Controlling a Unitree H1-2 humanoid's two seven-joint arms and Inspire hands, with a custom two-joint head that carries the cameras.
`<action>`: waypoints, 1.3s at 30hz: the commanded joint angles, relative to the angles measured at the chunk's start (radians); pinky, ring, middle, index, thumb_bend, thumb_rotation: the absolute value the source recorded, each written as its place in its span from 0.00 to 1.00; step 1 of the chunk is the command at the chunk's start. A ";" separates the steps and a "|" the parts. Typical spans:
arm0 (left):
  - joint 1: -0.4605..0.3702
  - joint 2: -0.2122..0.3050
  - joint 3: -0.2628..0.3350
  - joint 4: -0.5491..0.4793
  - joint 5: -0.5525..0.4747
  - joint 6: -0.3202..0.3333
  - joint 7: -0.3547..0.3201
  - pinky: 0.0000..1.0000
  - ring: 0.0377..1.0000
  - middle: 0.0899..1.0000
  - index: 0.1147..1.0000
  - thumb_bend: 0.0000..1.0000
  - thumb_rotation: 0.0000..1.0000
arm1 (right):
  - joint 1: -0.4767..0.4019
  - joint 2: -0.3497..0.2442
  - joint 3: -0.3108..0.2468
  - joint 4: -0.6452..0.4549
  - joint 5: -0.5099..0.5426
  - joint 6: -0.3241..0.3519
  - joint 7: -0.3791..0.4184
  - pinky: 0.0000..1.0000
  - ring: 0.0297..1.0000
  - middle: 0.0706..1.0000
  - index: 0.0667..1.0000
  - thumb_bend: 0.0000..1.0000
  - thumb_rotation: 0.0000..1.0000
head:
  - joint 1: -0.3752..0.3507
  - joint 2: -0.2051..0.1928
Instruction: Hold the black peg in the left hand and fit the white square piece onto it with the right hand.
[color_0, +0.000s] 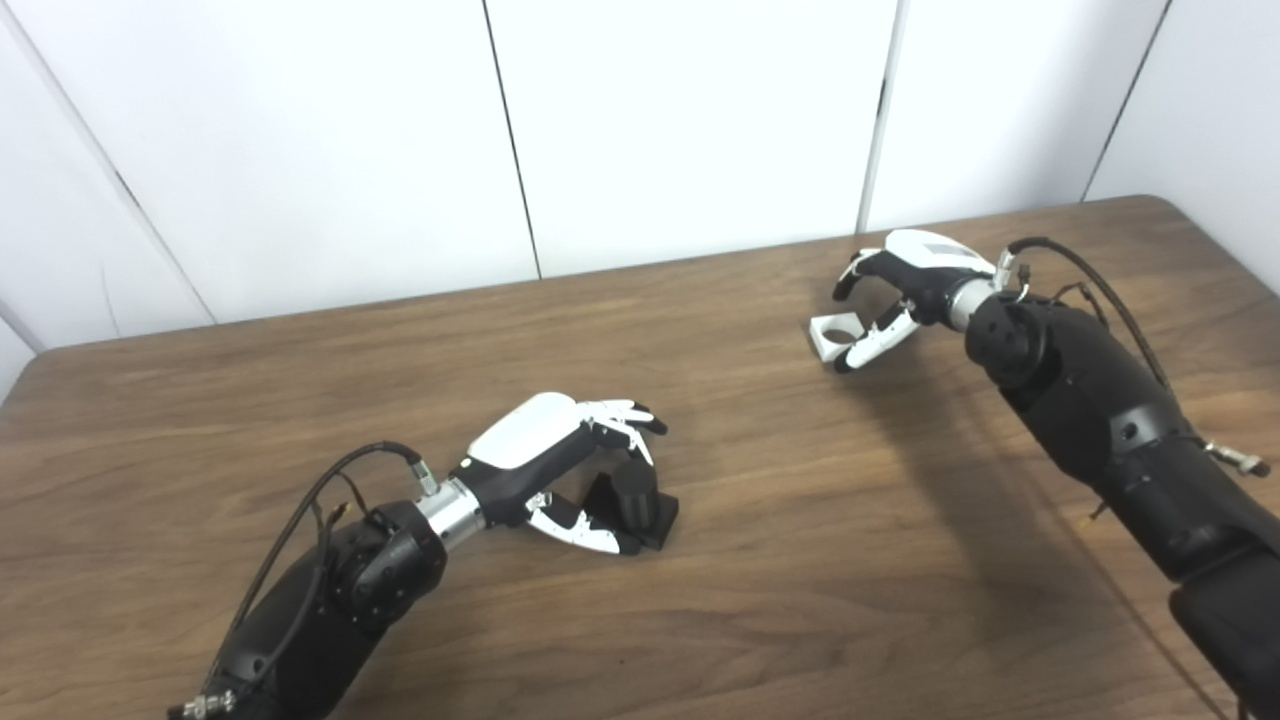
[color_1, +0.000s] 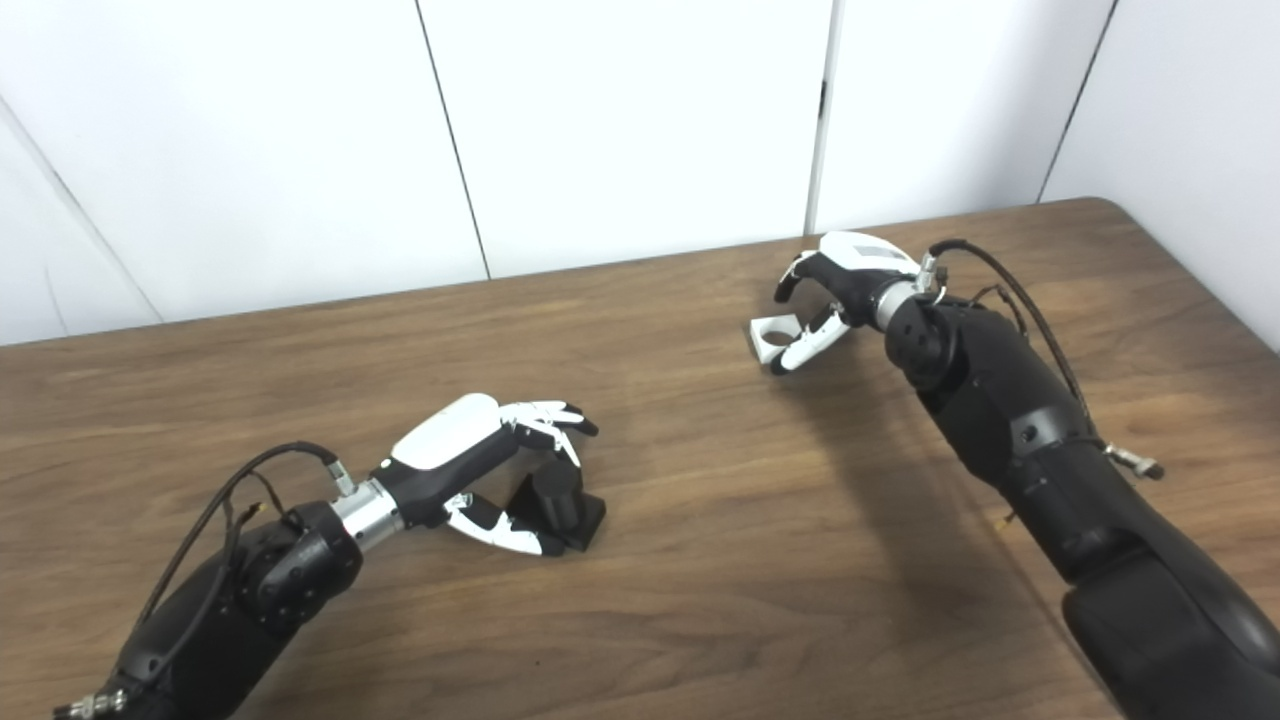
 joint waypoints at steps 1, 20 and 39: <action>0.075 0.057 -0.048 0.042 0.117 0.049 -0.087 0.86 0.89 0.83 0.43 0.52 0.08 | -0.046 0.010 0.005 0.020 0.002 -0.014 -0.009 0.78 0.91 0.92 0.66 0.74 0.30 | 0.000 0.001; 0.091 0.067 -0.048 0.021 0.110 0.060 -0.093 0.84 0.89 0.83 0.43 0.52 0.08 | -0.034 0.019 0.023 0.054 -0.009 -0.016 -0.045 0.81 0.88 0.86 0.45 0.52 0.15 | 0.008 0.021; 0.087 0.063 -0.044 0.034 0.104 0.050 -0.081 0.85 0.89 0.83 0.43 0.52 0.08 | -0.003 -0.001 0.004 0.006 0.006 -0.052 -0.106 0.91 0.89 0.82 0.44 0.52 0.13 | 0.007 0.023</action>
